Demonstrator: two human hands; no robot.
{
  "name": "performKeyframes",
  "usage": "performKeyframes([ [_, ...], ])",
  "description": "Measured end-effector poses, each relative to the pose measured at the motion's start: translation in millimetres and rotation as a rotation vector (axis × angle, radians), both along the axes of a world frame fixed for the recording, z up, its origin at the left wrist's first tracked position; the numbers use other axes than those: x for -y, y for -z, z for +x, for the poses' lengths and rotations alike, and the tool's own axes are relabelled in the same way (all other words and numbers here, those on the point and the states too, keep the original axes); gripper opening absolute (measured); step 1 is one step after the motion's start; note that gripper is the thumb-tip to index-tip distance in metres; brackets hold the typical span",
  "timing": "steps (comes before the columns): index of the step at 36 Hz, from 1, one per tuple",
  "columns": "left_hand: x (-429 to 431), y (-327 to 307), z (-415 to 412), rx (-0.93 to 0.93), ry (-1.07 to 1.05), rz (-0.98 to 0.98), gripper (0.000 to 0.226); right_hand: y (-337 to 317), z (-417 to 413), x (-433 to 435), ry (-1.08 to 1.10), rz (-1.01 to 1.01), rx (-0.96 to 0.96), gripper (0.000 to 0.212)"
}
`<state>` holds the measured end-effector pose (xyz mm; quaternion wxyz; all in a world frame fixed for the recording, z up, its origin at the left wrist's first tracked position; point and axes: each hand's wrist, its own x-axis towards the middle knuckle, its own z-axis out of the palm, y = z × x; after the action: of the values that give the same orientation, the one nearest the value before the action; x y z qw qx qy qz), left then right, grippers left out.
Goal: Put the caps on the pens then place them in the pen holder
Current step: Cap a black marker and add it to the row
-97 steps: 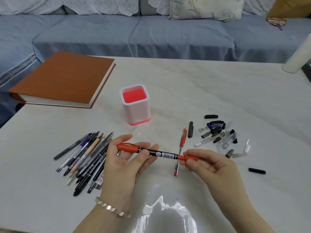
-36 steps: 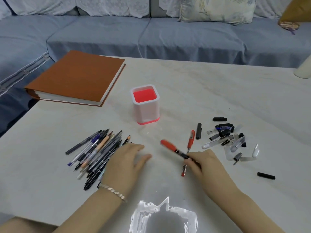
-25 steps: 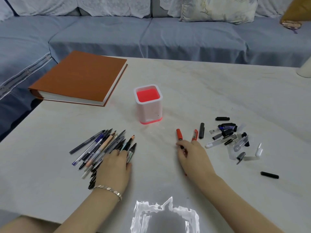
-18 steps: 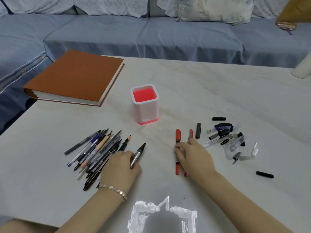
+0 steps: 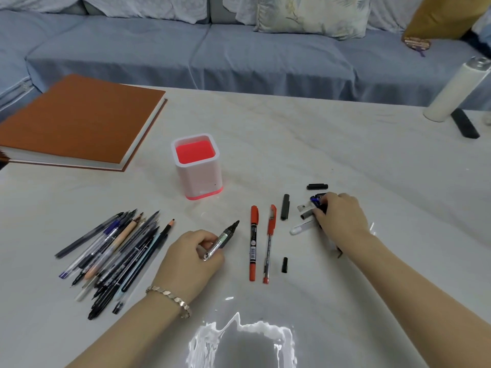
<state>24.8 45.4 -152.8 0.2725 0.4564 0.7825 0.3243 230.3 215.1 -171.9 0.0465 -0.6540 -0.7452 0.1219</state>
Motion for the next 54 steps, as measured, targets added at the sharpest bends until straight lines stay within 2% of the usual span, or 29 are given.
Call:
performKeyframes([
  [4,-1,-5,1,0.066,0.0,0.021,0.023,6,1,-1,0.017,0.008,-0.131,0.028],
  [9,-3,-8,3,0.186,-0.033,0.075,0.027,-10,0,19,0.061,0.043,-0.56,0.03],
  [13,-1,-14,9,0.287,-0.014,0.081,0.034,-28,2,50,0.076,-0.213,-0.932,0.022],
  [19,6,-18,16,0.366,0.035,0.089,0.032,-28,5,88,0.18,-0.427,-1.206,0.019],
  [24,13,-20,17,0.399,0.038,0.096,0.046,-29,-3,102,0.234,-0.516,-1.352,0.02],
  [27,17,-22,18,0.401,0.064,0.093,0.045,-34,-12,109,0.23,-0.6,-1.452,0.019],
  [29,19,-23,18,0.41,0.068,0.096,0.042,-37,-17,112,0.2,-0.606,-1.455,0.024],
  [32,22,-25,18,0.392,0.072,0.088,0.051,-40,-23,114,0.17,-0.544,-1.406,0.019],
  [42,29,-28,20,0.384,0.105,0.083,0.047,-41,-30,121,0.094,-0.47,-1.31,0.019],
  [47,33,-37,24,0.399,0.152,0.115,0.044,-42,-32,127,0.042,-0.498,-1.304,0.019],
  [54,37,-37,25,0.416,0.046,0.191,0.031,-47,-31,133,0.012,-0.492,-1.403,0.021],
])
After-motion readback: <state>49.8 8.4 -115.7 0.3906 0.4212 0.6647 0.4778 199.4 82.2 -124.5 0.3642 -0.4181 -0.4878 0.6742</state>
